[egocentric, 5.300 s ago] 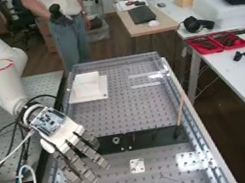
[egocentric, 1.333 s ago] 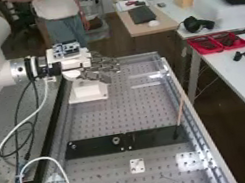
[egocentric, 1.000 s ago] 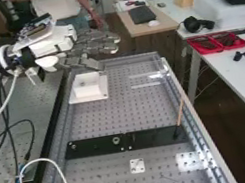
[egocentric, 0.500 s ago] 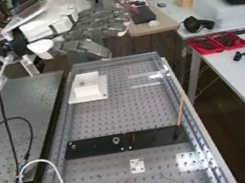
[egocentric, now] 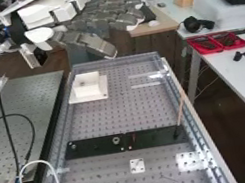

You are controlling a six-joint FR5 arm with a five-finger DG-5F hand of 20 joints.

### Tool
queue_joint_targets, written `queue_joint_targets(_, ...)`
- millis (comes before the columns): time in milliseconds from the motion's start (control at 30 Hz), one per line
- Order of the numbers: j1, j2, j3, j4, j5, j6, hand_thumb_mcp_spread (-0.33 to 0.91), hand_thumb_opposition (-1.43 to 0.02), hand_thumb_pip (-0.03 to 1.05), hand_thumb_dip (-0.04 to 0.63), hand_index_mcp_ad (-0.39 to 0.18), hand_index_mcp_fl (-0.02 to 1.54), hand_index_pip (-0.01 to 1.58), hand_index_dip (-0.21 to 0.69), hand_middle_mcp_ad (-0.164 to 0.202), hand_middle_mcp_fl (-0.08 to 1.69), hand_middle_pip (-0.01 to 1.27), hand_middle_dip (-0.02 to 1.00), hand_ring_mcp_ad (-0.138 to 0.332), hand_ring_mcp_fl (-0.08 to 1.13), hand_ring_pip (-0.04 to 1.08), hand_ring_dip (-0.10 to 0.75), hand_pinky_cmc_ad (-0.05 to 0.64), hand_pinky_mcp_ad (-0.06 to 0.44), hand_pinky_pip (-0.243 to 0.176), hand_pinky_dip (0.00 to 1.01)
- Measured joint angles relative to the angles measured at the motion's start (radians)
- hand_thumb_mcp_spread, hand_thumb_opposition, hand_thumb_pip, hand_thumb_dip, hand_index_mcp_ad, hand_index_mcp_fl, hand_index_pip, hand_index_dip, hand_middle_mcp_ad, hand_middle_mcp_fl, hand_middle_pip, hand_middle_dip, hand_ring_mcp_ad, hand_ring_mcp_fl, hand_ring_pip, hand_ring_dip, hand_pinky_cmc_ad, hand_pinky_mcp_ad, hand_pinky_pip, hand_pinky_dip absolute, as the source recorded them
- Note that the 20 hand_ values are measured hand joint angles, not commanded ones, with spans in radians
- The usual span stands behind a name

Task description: Grab the larger nut and place it in the white container

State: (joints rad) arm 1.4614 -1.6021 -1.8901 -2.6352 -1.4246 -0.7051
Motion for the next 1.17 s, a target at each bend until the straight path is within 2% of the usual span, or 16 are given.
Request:
queue_joint_targets(67,0.000,-0.006,0.007,-0.006,0.000,0.000,0.01,-0.90,0.79,0.140,-0.106,0.08,0.33,-0.150,0.089,0.10,0.14,0.24,0.175,0.01,0.12,0.141,0.360,0.347,-0.105,0.64)
queue_joint_targets(400,-0.003,-0.038,0.040,-0.047,-0.023,0.018,0.01,-0.91,0.79,0.140,-0.106,0.08,0.32,-0.150,0.091,0.10,0.14,0.24,0.183,0.01,0.12,0.141,0.360,0.346,-0.105,0.62)
queue_joint_targets(600,-0.002,-0.037,0.044,-0.051,-0.035,0.005,0.02,-0.91,0.79,0.140,-0.091,0.07,0.31,-0.150,0.091,0.10,0.14,0.24,0.183,0.01,0.12,0.141,0.360,0.344,-0.105,0.62)
queue_joint_targets(1167,-0.008,-0.018,0.047,-0.092,-0.073,-0.016,0.00,-0.91,0.79,0.140,-0.091,0.07,0.31,-0.150,0.091,0.12,0.14,0.24,0.182,0.01,0.12,0.141,0.360,0.344,-0.105,0.61)
